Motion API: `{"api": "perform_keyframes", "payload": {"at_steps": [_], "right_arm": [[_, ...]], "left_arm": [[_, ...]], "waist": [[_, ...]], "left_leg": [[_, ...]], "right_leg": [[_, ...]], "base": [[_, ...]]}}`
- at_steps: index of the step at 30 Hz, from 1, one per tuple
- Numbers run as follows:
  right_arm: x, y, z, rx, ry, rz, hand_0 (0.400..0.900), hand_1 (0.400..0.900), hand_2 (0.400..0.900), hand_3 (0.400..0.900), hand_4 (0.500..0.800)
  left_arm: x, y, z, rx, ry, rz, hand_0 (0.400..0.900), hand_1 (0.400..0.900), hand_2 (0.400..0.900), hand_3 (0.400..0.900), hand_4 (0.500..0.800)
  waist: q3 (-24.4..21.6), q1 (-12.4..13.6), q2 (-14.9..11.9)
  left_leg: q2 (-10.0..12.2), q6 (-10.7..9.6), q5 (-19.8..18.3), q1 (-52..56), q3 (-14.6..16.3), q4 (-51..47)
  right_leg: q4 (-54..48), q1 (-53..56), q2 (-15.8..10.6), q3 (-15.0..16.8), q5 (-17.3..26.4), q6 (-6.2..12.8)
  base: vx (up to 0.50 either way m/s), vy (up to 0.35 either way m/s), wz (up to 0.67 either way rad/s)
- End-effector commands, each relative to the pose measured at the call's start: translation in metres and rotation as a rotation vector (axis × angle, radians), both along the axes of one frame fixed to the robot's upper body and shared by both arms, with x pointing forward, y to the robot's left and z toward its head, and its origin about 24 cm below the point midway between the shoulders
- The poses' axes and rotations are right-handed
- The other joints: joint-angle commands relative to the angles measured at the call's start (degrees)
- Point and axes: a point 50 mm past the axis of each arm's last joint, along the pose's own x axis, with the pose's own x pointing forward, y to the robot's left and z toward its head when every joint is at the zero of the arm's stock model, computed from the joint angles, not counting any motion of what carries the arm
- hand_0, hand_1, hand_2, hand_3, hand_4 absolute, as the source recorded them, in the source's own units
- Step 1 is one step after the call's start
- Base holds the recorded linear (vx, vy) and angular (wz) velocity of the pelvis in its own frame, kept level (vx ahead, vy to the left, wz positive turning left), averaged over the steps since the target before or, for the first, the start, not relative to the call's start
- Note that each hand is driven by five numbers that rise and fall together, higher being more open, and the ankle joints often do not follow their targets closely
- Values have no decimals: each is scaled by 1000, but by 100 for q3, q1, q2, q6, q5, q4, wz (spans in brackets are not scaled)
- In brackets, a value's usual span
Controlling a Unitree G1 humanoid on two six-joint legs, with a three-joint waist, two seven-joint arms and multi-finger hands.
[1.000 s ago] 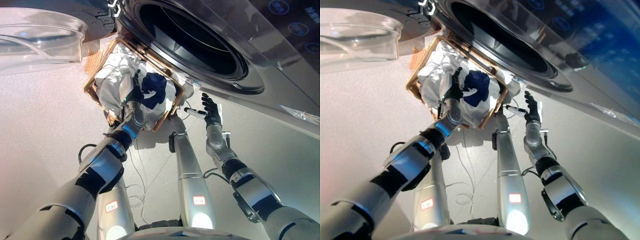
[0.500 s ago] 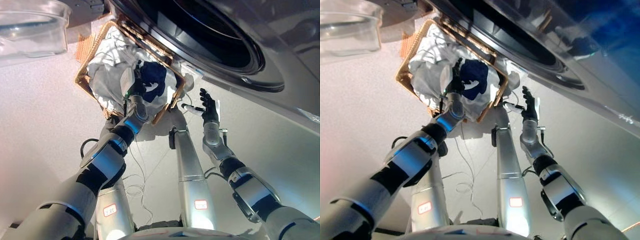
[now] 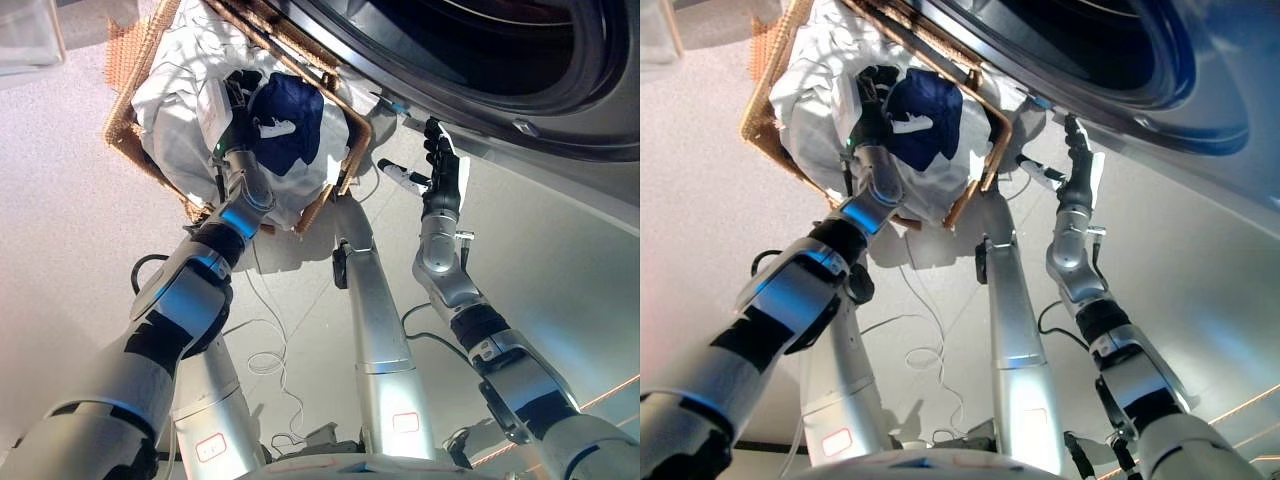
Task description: Put the clothes in the basket into the washing machine.
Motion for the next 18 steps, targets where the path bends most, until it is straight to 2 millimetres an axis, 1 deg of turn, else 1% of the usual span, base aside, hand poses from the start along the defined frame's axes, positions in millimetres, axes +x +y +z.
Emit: {"api": "perform_keyframes", "payload": {"at_steps": [1,6,10,14,18], "right_arm": [[-14,5,-7,5,-40,16,900,900,900,900,800],[-10,9,-10,4,-16,27,900,900,900,900,800],[-8,11,-17,-1,23,30,900,900,900,900,800],[-8,11,-28,1,75,28,900,900,900,900,800],[-9,5,-43,-11,145,11,900,900,900,900,800]], "left_arm": [[-2,-31,-25,-56,139,-96,400,400,400,400,500],[-3,-34,-27,-64,148,-104,400,400,400,400,500],[-4,-35,-33,-72,170,-109,400,400,400,400,500],[-7,-38,-45,-87,203,-121,400,400,400,400,500],[-12,-37,-61,-113,253,-125,400,400,400,400,500]], "waist": [[-193,-377,239],[-255,-360,254],[-335,-351,269],[-429,-332,304],[-469,-292,344]], "left_leg": [[129,-285,356,-283,-663,-192],[113,-278,407,-326,-676,-263],[103,-283,457,-271,-656,-326],[88,-290,525,30,-593,-515],[37,-285,590,714,-482,-891]], "right_leg": [[583,-334,212,-417,-85,236],[522,-364,190,-427,-71,226],[506,-317,186,-462,-49,222],[399,-52,144,-501,-33,214],[205,548,49,-496,-34,213]], "base": [[0,0,0],[-11,2,2],[1,7,1],[23,37,8],[58,67,10]]}}
